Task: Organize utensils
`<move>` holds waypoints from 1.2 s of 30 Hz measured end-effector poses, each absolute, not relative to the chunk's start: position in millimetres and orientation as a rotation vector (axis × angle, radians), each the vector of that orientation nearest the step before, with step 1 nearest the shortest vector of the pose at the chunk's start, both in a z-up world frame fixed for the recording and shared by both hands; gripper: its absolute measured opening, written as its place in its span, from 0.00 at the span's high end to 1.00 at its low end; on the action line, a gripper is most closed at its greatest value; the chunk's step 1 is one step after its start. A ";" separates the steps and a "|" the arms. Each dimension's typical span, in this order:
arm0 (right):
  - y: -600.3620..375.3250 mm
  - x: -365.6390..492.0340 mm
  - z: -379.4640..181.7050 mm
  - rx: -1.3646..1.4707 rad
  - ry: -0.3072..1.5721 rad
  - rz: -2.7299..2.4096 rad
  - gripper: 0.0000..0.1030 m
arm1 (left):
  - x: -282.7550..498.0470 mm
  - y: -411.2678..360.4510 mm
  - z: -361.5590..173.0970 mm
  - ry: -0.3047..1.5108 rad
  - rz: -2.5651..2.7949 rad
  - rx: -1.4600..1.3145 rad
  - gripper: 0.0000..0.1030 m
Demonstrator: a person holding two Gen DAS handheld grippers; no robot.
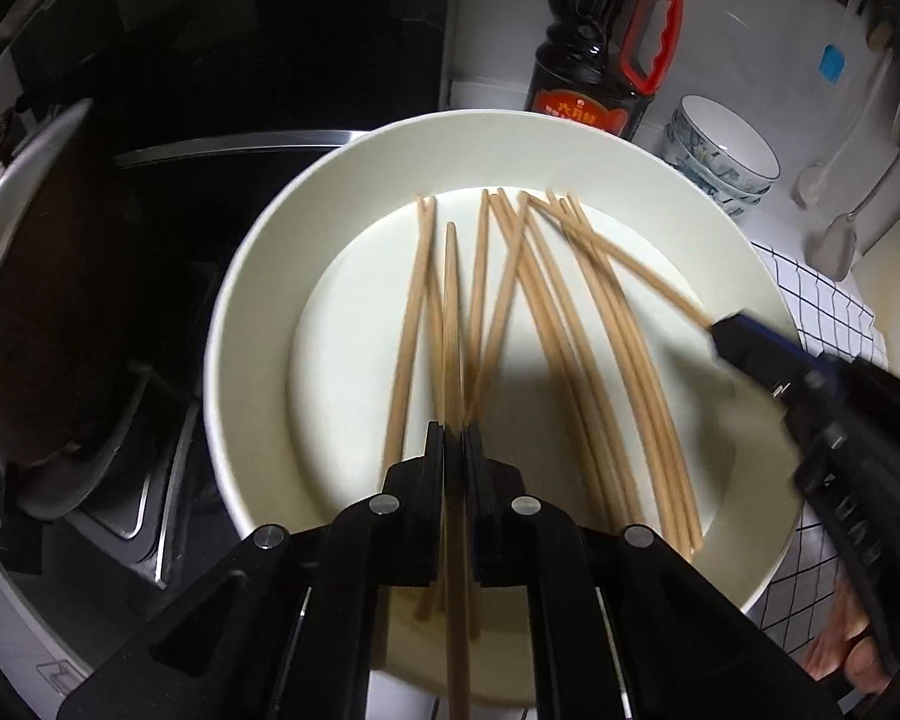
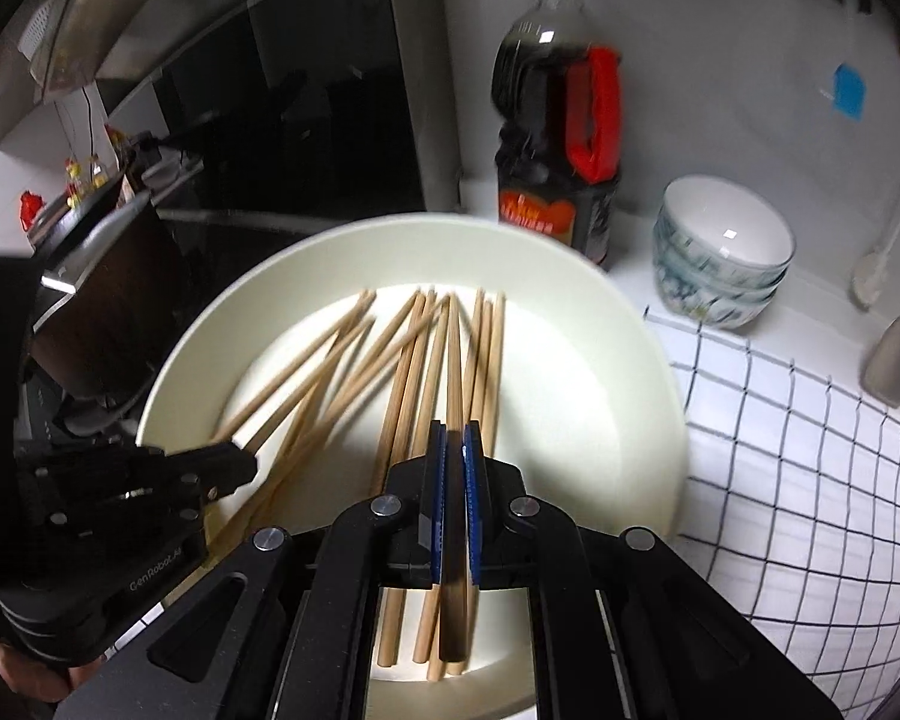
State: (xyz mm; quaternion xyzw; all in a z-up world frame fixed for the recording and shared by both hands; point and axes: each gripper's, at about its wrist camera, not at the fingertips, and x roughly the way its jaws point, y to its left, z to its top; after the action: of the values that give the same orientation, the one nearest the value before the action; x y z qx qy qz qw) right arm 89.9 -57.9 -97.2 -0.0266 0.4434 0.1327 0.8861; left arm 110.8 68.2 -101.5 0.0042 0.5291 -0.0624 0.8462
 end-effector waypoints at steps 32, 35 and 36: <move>-97.7 32.8 -51.0 0.057 0.973 0.129 0.33 | 72.8 87.8 -30.6 1.057 0.004 -0.002 0.06; -100.6 29.7 -48.0 0.064 0.974 0.127 0.33 | 68.1 84.3 -26.4 1.048 0.010 0.013 0.06; -101.3 27.8 -46.3 0.063 0.970 0.126 0.33 | 66.4 84.0 -25.1 1.045 0.010 0.014 0.06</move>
State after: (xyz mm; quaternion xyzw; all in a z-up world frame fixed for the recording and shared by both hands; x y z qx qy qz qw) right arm 27.8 -101.3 -46.3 0.0303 0.4658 0.0604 0.8823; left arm 66.4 84.0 -25.1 0.0067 0.4989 0.0049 0.8666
